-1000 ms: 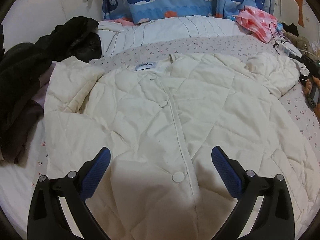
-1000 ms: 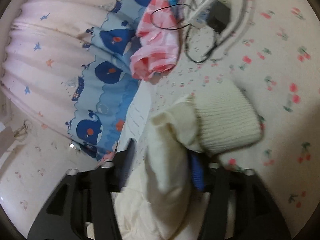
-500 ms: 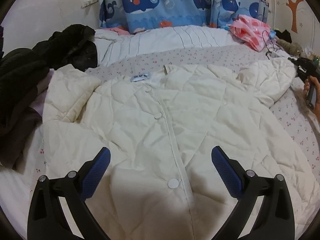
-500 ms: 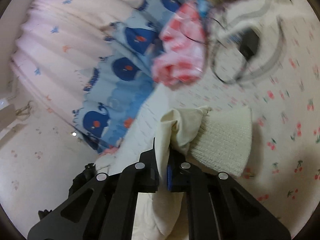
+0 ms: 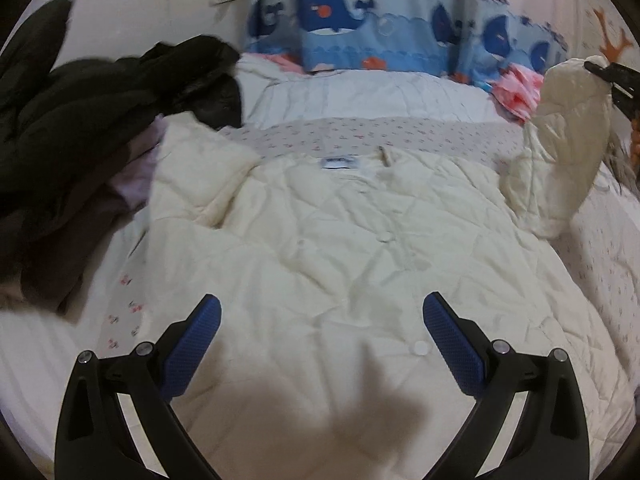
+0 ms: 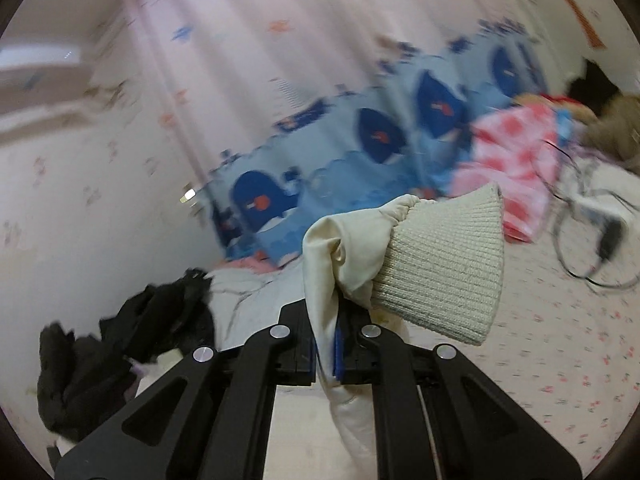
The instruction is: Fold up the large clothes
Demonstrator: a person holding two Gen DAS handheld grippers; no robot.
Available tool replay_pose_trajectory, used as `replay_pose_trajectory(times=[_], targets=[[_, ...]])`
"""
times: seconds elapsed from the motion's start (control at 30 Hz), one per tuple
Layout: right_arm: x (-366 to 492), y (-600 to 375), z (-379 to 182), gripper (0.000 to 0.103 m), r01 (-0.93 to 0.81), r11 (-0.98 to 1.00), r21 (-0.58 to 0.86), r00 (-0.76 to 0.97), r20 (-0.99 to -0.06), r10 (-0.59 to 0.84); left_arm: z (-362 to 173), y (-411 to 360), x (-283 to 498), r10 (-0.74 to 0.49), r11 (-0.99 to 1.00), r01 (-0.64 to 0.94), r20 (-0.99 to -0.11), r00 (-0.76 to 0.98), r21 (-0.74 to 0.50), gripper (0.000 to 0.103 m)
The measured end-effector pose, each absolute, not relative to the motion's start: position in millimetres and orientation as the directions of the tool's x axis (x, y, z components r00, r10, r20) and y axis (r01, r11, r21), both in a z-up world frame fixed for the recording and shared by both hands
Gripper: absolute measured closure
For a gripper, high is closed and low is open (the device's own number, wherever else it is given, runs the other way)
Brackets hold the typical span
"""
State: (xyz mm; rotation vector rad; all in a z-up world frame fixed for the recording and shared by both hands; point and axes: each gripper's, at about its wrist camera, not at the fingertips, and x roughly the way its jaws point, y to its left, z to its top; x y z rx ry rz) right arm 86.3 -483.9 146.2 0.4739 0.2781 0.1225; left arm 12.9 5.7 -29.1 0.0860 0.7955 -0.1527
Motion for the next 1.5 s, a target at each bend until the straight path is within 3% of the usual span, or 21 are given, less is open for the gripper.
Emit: replay_pose_trajectory(times=[0.13, 0.3, 0.43, 0.53, 0.57, 0.67, 0.73, 0.8, 0.83, 0.9, 1.0, 1.1, 1.17, 1.2, 1.27, 1.33, 1.4, 1.47, 1.5], targets=[[106.7, -393.5, 165.1, 0.097, -0.158, 0.91, 0.383, 0.931, -0.249, 0.267, -15.0, 33.4, 7.4, -0.11, 0.992, 0.122, -0.692, 0.713, -0.033, 0.006], [133.8, -260.0, 150.0, 0.097, -0.312, 0.904, 0.292, 0.86, -0.318, 0.4, -1.4, 61.1, 2.3, -0.095, 0.995, 0.077, -0.663, 0.742, -0.058, 0.006], [152.0, -146.5, 99.5, 0.097, -0.428, 0.873, 0.233, 0.755, -0.439, 0.487, 2.8, 87.7, 4.4, -0.084, 0.995, 0.03, -0.657, 0.75, -0.094, 0.006], [163.3, -65.3, 26.9, 0.096, -0.508, 0.838, 0.201, 0.605, -0.609, 0.513, 3.2, 105.8, 5.5, -0.066, 0.994, -0.005, -0.658, 0.75, -0.105, 0.006], [164.3, -43.7, 3.4, 0.09, -0.528, 0.826, 0.199, 0.549, -0.662, 0.51, 2.1, 108.8, 5.4, -0.063, 0.994, -0.012, -0.66, 0.749, -0.108, 0.006], [162.8, -3.7, -50.4, 0.058, -0.575, 0.764, 0.294, 0.348, -0.757, 0.553, -1.2, 122.0, 7.8, -0.058, 0.992, -0.032, -0.67, 0.74, -0.121, 0.006], [149.0, 8.2, -45.9, 0.057, -0.622, 0.716, 0.319, 0.324, -0.728, 0.605, -2.7, 127.5, 7.1, -0.05, 0.992, -0.042, -0.672, 0.739, -0.12, 0.006], [140.8, 6.4, -31.0, 0.043, -0.64, 0.69, 0.338, 0.336, -0.684, 0.647, -2.9, 132.0, 7.0, -0.048, 0.991, -0.05, -0.671, 0.74, -0.125, 0.006], [136.2, -1.3, -17.1, 0.041, -0.645, 0.674, 0.36, 0.364, -0.631, 0.686, -3.3, 132.2, 7.5, -0.047, 0.99, -0.053, -0.672, 0.739, -0.127, 0.006], [134.1, -21.4, 5.4, 0.027, -0.63, 0.669, 0.395, 0.446, -0.52, 0.728, -3.9, 132.6, 7.9, -0.048, 0.99, -0.056, -0.673, 0.738, -0.132, 0.006], [155.3, -47.0, 12.8, 0.02, -0.513, 0.72, 0.467, 0.565, -0.448, 0.693, -5.3, 128.8, 10.0, -0.046, 0.99, -0.055, -0.675, 0.737, -0.129, 0.006], [178.1, -31.3, -17.9, 0.02, -0.449, 0.751, 0.484, 0.525, -0.538, 0.66, -8.8, 121.0, 13.1, -0.047, 0.992, -0.044, -0.682, 0.73, -0.115, 0.006], [185.9, 10.9, -58.7, 0.018, -0.485, 0.811, 0.327, 0.43, -0.718, 0.547, -11.3, 114.5, 14.9, -0.042, 0.995, -0.034, -0.687, 0.726, -0.097, 0.006], [184.6, 23.1, -70.1, 0.017, -0.504, 0.832, 0.233, 0.44, -0.76, 0.479, -11.8, 113.4, 14.6, -0.04, 0.995, -0.031, -0.688, 0.725, -0.091, 0.006], [189.5, 32.2, -68.8, 0.018, -0.487, 0.855, 0.178, 0.486, -0.759, 0.434, -13.3, 111.5, 14.7, -0.027, 0.997, -0.029, -0.69, 0.724, -0.07, 0.006], [206.0, 17.3, -58.7, 0.018, -0.357, 0.898, 0.257, 0.555, -0.716, 0.425, -12.7, 113.1, 12.8, -0.023, 0.997, -0.03, -0.684, 0.729, -0.065, 0.006], [226.8, 12.5, -66.4, 0.017, -0.283, 0.892, 0.352, 0.492, -0.745, 0.45, -10.8, 114.6, 12.5, -0.03, 0.997, -0.022, -0.669, 0.743, -0.069, 0.006], [224.9, 9.7, -57.2, 0.018, -0.29, 0.864, 0.411, 0.468, -0.727, 0.503, -9.6, 116.1, 11.4, -0.039, 0.997, -0.016, -0.654, 0.756, -0.078, 0.006], [211.1, -0.4, -43.9, 0.018, -0.316, 0.831, 0.458, 0.484, -0.676, 0.556, -8.5, 116.7, 13.5, -0.058, 0.995, -0.004, -0.643, 0.764, -0.095, 0.006]])
